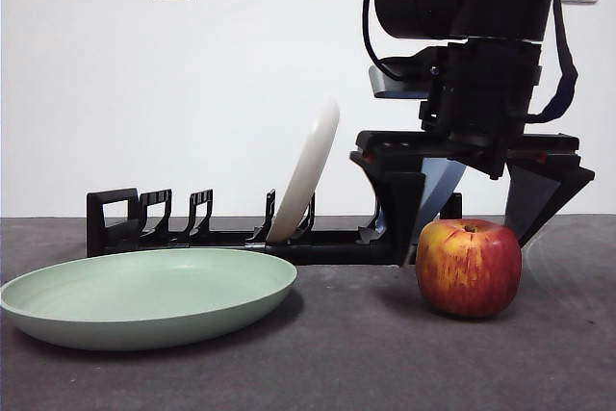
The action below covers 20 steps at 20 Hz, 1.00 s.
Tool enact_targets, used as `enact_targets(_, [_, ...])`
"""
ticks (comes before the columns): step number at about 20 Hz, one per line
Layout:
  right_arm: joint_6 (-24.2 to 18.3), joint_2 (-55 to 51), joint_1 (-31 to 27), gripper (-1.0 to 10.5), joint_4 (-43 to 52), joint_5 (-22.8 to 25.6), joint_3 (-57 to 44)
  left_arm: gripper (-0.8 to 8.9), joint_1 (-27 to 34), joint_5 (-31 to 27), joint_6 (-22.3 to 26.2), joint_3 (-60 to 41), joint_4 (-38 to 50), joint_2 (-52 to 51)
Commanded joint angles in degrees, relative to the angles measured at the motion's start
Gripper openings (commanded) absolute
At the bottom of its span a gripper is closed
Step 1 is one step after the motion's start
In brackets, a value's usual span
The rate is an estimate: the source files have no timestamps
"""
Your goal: Take the green plate from the plate rack,put the plate on the table,take the apple from the table,put the apple in the plate
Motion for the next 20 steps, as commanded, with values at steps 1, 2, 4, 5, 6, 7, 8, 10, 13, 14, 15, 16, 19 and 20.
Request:
enact_targets(1, [0.0,0.5,0.0,-0.2,-1.7,1.4,-0.6,1.93,-0.2,-0.4,-0.9,0.1,0.5,-0.3])
enact_targets(2, [0.0,0.5,0.0,-0.1,-2.5,2.7,-0.6,1.93,-0.2,-0.4,-1.0,0.1,0.5,-0.3])
enact_targets(4, [0.0,0.3,0.0,-0.1,-4.7,4.8,-0.3,1.93,-0.2,-0.5,-1.3,0.1,0.5,-0.3])
enact_targets(5, [-0.3,-0.3,0.0,-0.1,-6.0,5.1,0.0,1.93,-0.2,-0.7,-1.3,0.1,0.5,-0.3])
enact_targets(6, [-0.3,-1.1,0.0,-0.1,-6.9,5.1,0.4,1.93,-0.2,-0.7,-1.3,0.1,0.6,-0.3])
enact_targets(7, [-0.3,-2.5,0.0,-0.1,-8.3,5.1,1.3,1.93,-0.2,-0.7,-1.3,0.1,0.8,-0.3])
enact_targets(8, [-0.7,-4.0,0.0,-0.1,-9.6,4.5,2.5,1.93,-0.2,-1.0,-1.4,0.1,0.9,-0.3])
enact_targets(10, [-1.4,-7.3,0.1,-0.1,-11.2,0.7,5.8,1.93,-0.2,-2.0,-1.8,0.1,0.9,-0.3])
enact_targets(13, [-1.6,-11.2,0.5,-0.1,-10.4,-11.1,11.5,1.93,-0.3,-2.1,-1.9,0.1,1.1,-0.3])
enact_targets(14, [-1.7,-11.3,1.3,-0.1,-10.2,-13.2,13.8,1.93,-0.3,-2.1,-2.3,0.1,1.1,-0.3])
enact_targets(15, [-1.7,-11.2,2.3,-0.1,-9.7,-13.6,15.9,1.93,-0.3,-2.1,-2.7,0.1,1.1,-0.3])
enact_targets(16, [-1.7,-11.1,3.4,-0.1,-8.4,-13.5,17.6,1.93,-0.3,-2.1,-2.8,0.1,1.1,-0.3])
enact_targets(19, [-1.7,-8.5,8.5,-0.1,-3.5,-13.5,21.7,1.93,-0.3,-2.1,-2.8,0.1,1.1,-0.3])
enact_targets(20, [-1.7,-7.1,9.8,-0.1,-2.9,-13.5,23.4,1.93,-0.3,-2.1,-2.9,0.1,1.1,-0.3])
